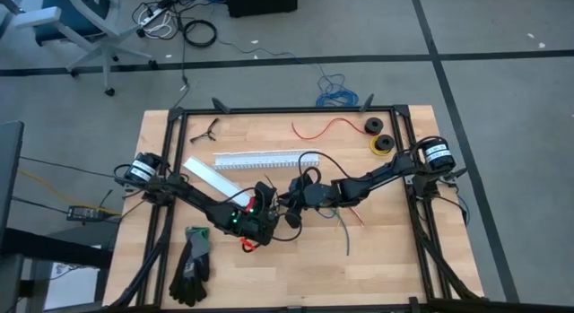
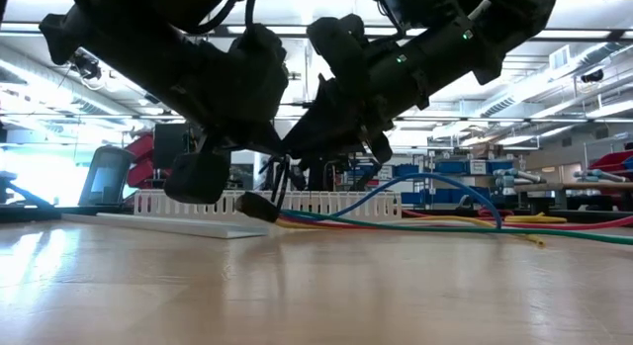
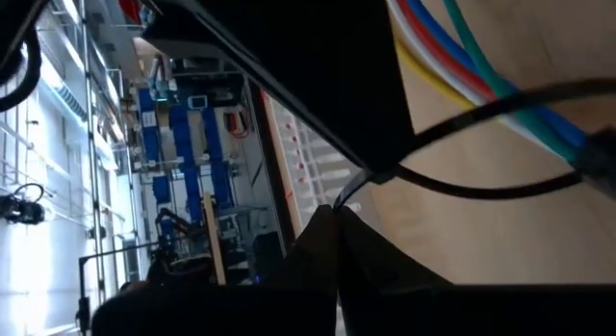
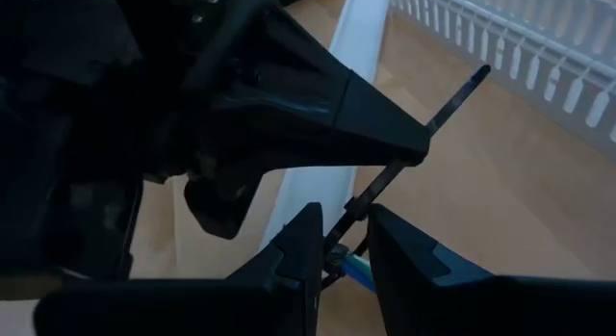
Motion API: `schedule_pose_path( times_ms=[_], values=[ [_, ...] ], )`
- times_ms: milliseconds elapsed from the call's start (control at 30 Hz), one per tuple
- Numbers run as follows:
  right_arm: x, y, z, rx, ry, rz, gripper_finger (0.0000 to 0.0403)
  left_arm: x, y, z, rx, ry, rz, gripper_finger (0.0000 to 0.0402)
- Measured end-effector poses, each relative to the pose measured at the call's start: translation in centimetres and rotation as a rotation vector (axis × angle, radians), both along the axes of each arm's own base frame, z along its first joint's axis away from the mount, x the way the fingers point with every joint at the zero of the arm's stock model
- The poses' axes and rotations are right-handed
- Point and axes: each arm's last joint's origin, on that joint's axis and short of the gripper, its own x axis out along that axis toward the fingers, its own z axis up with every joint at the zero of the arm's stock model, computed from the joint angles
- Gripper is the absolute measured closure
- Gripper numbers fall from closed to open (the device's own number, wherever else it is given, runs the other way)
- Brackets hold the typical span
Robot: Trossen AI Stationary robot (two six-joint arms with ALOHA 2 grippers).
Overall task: Ziptie cables
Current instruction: Wrap the cables with the black zip tie
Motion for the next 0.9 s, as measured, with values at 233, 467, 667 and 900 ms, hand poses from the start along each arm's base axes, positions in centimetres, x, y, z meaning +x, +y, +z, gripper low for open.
schedule_pose_path(
  times_ms=[233,467,667,900],
  values=[
    [0.14,-0.77,0.04,0.002,-0.004,-0.018,0.0328,0.20,-0.06,0.15,-0.013,-0.030,0.000,0.0401],
    [0.14,-0.93,-0.02,0.002,0.002,-0.020,0.0336,0.34,-0.11,0.17,-0.041,-0.036,-0.016,0.0401],
    [0.11,-0.92,-0.10,0.003,0.013,-0.005,0.0393,0.51,-0.18,0.31,-0.052,-0.062,-0.017,0.0401],
    [0.05,-0.76,-0.17,0.002,0.021,0.002,0.0401,0.55,-0.20,0.35,-0.055,-0.069,-0.017,0.0401]
  ],
)
